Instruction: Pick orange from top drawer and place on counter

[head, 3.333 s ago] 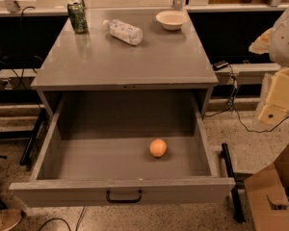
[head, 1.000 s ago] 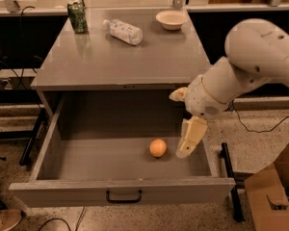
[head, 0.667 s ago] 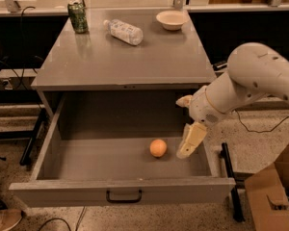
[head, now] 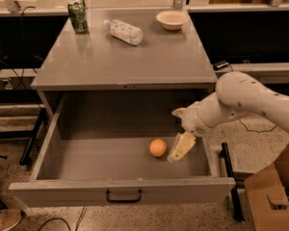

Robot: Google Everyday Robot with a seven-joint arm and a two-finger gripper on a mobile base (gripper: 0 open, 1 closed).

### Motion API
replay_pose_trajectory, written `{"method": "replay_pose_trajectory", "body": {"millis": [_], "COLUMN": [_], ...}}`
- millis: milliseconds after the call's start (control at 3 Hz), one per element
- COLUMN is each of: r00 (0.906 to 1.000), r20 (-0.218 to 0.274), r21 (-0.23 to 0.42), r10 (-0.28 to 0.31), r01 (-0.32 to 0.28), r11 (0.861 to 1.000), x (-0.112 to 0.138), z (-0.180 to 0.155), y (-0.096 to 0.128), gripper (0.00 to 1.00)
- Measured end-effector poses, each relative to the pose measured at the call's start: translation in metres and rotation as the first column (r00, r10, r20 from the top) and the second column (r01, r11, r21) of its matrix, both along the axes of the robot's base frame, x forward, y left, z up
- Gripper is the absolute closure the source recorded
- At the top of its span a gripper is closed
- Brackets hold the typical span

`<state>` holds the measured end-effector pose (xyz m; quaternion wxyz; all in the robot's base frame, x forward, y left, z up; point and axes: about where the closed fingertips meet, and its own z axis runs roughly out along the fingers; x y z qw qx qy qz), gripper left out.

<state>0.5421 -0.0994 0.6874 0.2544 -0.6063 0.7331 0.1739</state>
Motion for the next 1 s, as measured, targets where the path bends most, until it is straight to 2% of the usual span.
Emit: {"method": "replay_pose_trajectory", "body": {"millis": [333, 667, 1000], "r00": [1.0, 0.9999, 1.0], "r20": [-0.006, 0.006, -0.001], "r21": [0.017, 0.015, 0.012], "r10": [0.006, 0.011, 0.006], "r01": [-0.006, -0.011, -0.006], "r11": [1.0, 1.0, 1.0], "x": [0.006, 0.013, 0.012], "z": [-0.027, -0.061, -0.065], "y": [0.019, 0.053, 0.052], "gripper": [0.0, 0.0, 0.0]}}
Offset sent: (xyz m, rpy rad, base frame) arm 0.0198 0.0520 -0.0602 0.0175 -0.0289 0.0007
